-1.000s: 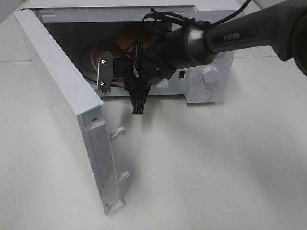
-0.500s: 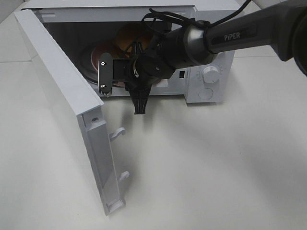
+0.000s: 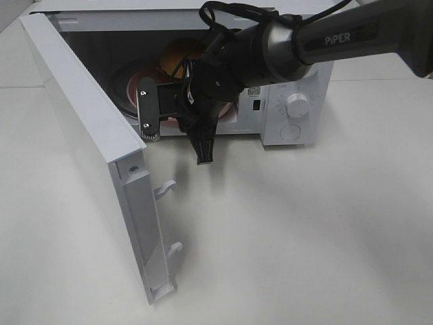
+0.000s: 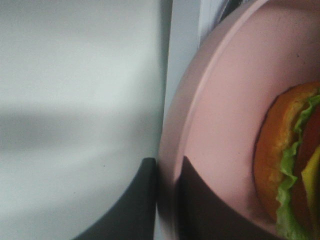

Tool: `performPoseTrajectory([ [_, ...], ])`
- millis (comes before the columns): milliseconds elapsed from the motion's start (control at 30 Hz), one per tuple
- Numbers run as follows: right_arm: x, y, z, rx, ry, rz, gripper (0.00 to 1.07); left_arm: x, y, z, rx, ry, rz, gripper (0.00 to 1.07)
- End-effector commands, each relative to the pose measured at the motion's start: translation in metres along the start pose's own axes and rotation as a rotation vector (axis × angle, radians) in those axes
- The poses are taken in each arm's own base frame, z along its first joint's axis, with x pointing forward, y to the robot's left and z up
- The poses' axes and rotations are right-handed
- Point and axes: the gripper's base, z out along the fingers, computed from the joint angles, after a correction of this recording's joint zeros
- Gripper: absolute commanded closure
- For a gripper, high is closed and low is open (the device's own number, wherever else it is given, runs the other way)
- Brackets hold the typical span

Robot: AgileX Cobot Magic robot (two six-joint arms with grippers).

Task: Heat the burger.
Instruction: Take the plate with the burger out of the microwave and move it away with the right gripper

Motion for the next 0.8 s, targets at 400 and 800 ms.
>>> performPoseTrajectory([
  [400,-0.006,0.005,-0.029,0.043,-0.063,-0.156,1.07,0.002,0.000,-0.003,-0.001,-0.021,0.003,1.06],
  [800,0.001,0.016,-0.053,0.085,-0.091,-0.217,1.07,0.002,0.000,-0.003,-0.001,-0.021,0.003,1.06],
])
